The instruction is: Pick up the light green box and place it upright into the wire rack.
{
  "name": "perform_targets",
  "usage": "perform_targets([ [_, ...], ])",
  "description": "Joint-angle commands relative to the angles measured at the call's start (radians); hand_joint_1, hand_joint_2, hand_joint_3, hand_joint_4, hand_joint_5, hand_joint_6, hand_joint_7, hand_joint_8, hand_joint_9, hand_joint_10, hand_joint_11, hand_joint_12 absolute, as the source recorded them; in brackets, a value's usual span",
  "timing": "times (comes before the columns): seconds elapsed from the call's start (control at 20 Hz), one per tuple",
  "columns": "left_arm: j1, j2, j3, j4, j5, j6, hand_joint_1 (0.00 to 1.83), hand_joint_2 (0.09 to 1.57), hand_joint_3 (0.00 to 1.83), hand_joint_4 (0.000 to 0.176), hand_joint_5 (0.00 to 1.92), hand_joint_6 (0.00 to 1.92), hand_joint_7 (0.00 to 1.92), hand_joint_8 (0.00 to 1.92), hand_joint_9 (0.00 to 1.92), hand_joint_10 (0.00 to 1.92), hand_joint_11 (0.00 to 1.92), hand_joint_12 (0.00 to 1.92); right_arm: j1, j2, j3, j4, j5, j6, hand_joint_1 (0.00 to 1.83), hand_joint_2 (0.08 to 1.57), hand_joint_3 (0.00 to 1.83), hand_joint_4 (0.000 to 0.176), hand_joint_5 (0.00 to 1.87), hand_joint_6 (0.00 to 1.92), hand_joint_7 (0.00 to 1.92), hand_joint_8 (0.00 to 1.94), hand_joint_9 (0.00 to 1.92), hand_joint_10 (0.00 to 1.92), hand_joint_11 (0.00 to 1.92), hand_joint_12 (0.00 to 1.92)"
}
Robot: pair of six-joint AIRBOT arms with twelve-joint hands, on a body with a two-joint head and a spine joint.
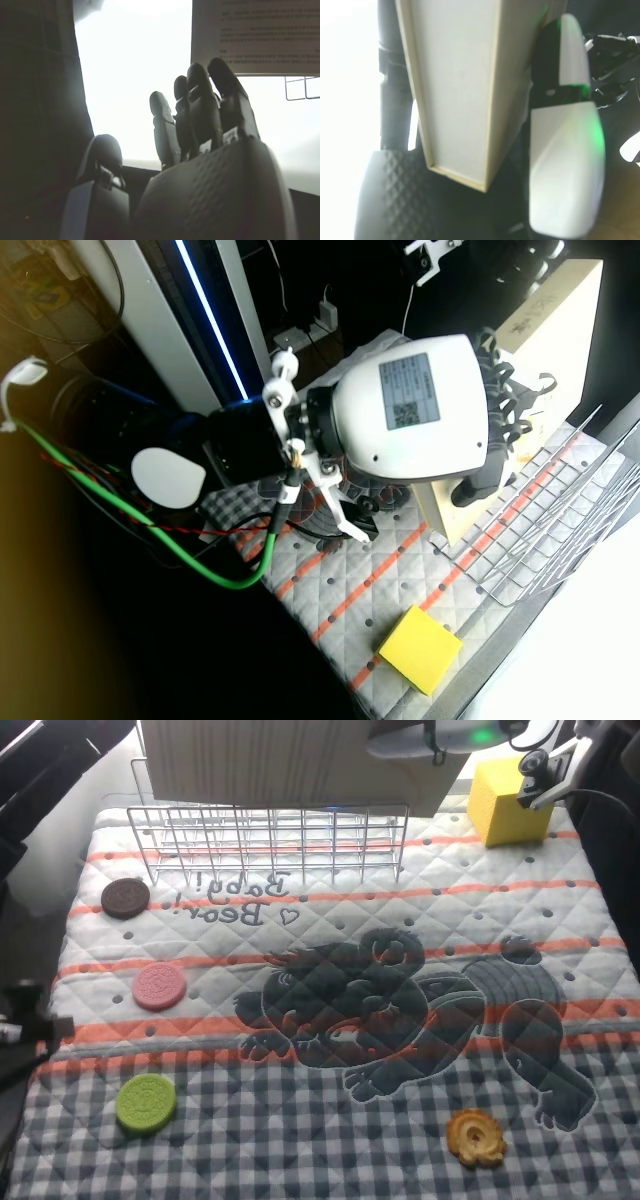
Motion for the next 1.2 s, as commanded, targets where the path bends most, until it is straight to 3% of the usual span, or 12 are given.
perform_targets([
  [0.0, 0.000, 0.003, -0.004, 0.002, -0.148, -0.006, 0.47, 1.16, 0.00, 0.109, 0.54, 0.00, 0.42, 0.00, 0.39, 0.00, 0.00, 0.55, 0.013, 0.000, 0.005, 0.042, 0.103, 0.005, 1.14, 1.16, 0.00, 0.000, 0.90, 1.08, 1.46, 0.00, 1.61, 0.00, 1.48, 0.34],
  [0.1, 0.018, 0.010, -0.011, 0.010, -0.179, -0.006, 0.50, 1.16, 0.00, 0.093, 0.57, 0.01, 0.42, 0.00, 0.36, 0.00, 0.00, 0.45, 0.012, -0.005, 0.008, 0.041, 0.100, 0.005, 1.14, 1.16, 0.00, 0.000, 0.90, 1.09, 1.46, 0.00, 1.62, 0.00, 1.49, 0.34],
  [0.3, 0.031, 0.025, -0.033, 0.048, -0.221, -0.006, 0.62, 1.14, 0.00, 0.051, 0.67, 0.01, 0.56, 0.01, 0.48, 0.02, 0.00, 0.74, 0.008, -0.016, 0.015, 0.041, 0.093, 0.005, 1.15, 1.15, 0.00, 0.000, 0.92, 1.06, 1.48, 0.01, 1.65, 0.01, 1.53, 0.36],
  [0.55, 0.030, 0.023, -0.027, 0.043, -0.204, -0.006, 0.61, 1.13, 0.00, 0.051, 0.70, 0.01, 0.56, 0.00, 0.49, 0.01, 0.00, 0.81, 0.005, -0.046, 0.027, 0.038, 0.090, 0.005, 1.14, 1.15, 0.00, 0.000, 0.92, 1.05, 1.48, 0.00, 1.63, 0.00, 1.50, 0.35],
  [0.65, 0.025, 0.022, -0.025, 0.044, -0.188, -0.006, 0.56, 1.13, 0.00, 0.050, 0.71, 0.00, 0.58, 0.00, 0.52, 0.01, 0.00, 1.02, 0.005, -0.054, 0.028, 0.032, 0.089, 0.005, 1.14, 1.15, 0.00, 0.000, 0.91, 1.07, 1.45, 0.00, 1.60, 0.00, 1.47, 0.35],
  [0.75, 0.015, 0.019, -0.021, 0.049, -0.168, -0.006, 0.57, 1.12, 0.00, 0.026, 0.72, 0.01, 0.58, 0.00, 0.51, 0.01, 0.00, 1.03, 0.003, -0.060, 0.029, 0.027, 0.085, 0.005, 1.13, 1.16, 0.00, 0.000, 0.89, 1.11, 1.41, 0.00, 1.58, 0.00, 1.44, 0.35],
  [0.85, 0.011, 0.015, -0.018, 0.050, -0.161, -0.006, 0.58, 1.12, 0.00, 0.024, 0.73, 0.01, 0.59, 0.01, 0.52, 0.01, 0.00, 1.03, -0.002, -0.067, 0.033, 0.027, 0.083, 0.005, 1.13, 1.17, 0.00, 0.000, 0.87, 1.14, 1.36, 0.00, 1.53, 0.00, 1.39, 0.35],
  [0.95, 0.008, 0.014, -0.017, 0.050, -0.156, -0.006, 0.57, 1.12, 0.00, 0.023, 0.72, 0.00, 0.59, 0.00, 0.51, 0.01, 0.00, 1.01, -0.007, -0.076, 0.038, 0.026, 0.077, 0.005, 1.06, 1.21, 0.00, 0.000, 0.80, 1.26, 1.20, 0.00, 1.29, 0.00, 0.98, 0.60],
  [1.0, 0.007, 0.013, -0.016, 0.050, -0.153, -0.006, 0.57, 1.13, 0.00, 0.021, 0.72, 0.00, 0.58, 0.00, 0.51, 0.00, 0.00, 0.98, -0.009, -0.080, 0.042, 0.025, 0.075, 0.005, 0.95, 1.17, 0.00, 0.000, 0.68, 0.53, 1.16, 0.00, 1.22, 0.00, 0.89, 0.62],
  [1.05, 0.006, 0.012, -0.015, 0.050, -0.151, -0.006, 0.57, 1.13, 0.00, 0.021, 0.72, 0.00, 0.58, 0.00, 0.51, 0.00, 0.00, 0.98, -0.009, -0.083, 0.044, 0.023, 0.073, 0.005, 0.95, 1.17, 0.00, 0.000, 0.68, 0.53, 1.16, 0.00, 1.22, 0.00, 0.89, 0.62],
  [1.1, 0.003, 0.010, -0.013, 0.050, -0.148, -0.006, 0.56, 1.12, 0.00, 0.027, 0.72, 0.00, 0.59, 0.00, 0.51, 0.01, 0.00, 0.98, -0.009, -0.087, 0.046, 0.018, 0.069, 0.005, 0.66, 1.08, 0.00, 0.000, 0.39, 0.03, 0.59, 0.00, 0.90, 0.00, 0.58, 1.11],
  [1.15, 0.001, 0.009, -0.011, 0.050, -0.145, -0.006, 0.56, 1.12, 0.00, 0.027, 0.72, 0.00, 0.58, 0.00, 0.51, 0.00, 0.00, 0.98, -0.009, -0.088, 0.046, 0.015, 0.068, 0.005, 0.49, 1.04, 0.00, 0.000, 0.20, 0.01, 0.41, 0.00, 0.75, 0.00, 0.47, 1.21],
])
